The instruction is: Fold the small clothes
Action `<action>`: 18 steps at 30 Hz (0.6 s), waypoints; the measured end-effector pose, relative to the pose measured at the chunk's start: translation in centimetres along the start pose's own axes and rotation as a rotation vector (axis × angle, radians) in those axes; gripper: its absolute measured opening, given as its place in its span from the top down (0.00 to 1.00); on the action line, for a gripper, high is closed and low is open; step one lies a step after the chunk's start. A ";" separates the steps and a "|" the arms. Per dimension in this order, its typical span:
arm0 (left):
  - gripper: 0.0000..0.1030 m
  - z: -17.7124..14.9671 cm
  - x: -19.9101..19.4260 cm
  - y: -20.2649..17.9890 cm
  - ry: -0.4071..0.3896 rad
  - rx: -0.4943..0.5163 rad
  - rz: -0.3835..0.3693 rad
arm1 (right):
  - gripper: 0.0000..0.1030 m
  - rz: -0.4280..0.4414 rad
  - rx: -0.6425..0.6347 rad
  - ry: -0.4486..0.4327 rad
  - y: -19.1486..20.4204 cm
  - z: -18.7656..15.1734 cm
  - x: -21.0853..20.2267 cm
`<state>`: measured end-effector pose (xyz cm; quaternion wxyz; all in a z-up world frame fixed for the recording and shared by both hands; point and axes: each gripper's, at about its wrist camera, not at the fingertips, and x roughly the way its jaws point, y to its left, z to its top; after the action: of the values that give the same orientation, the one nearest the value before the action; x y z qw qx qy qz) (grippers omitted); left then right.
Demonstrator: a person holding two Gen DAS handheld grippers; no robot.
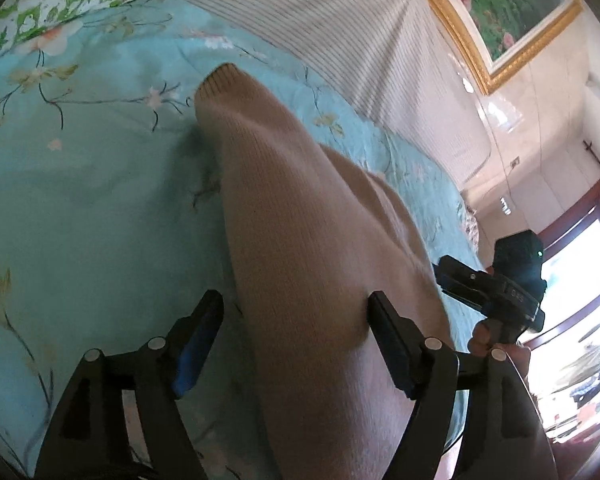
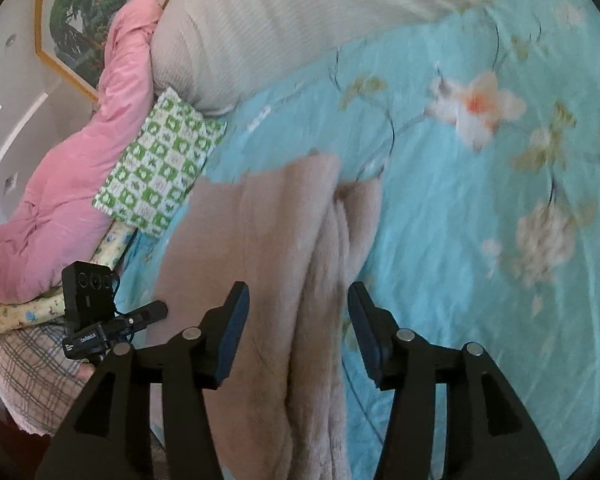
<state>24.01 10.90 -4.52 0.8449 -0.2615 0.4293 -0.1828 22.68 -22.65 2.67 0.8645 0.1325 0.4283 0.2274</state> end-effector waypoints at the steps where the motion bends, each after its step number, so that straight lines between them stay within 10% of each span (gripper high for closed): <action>1: 0.24 0.5 0.2 0.2 0.003 -0.007 0.004 | 0.49 -0.003 -0.004 -0.013 0.2 0.5 -0.2; 11: 0.22 6.6 3.7 2.8 0.007 -0.125 0.034 | 0.59 -0.066 -0.026 0.022 1.5 3.7 3.3; 14: 0.23 7.9 4.9 3.6 0.008 -0.142 0.063 | 0.89 -0.070 -0.016 0.053 1.0 3.7 4.6; 18: 0.76 9.1 5.2 3.1 -0.031 -0.093 0.105 | 0.92 -0.019 -0.015 -0.028 1.0 3.9 2.9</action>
<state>34.64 13.20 -5.17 0.8468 -0.2805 0.4373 -0.1140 27.09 -20.49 3.47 0.8735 0.1251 0.4156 0.2206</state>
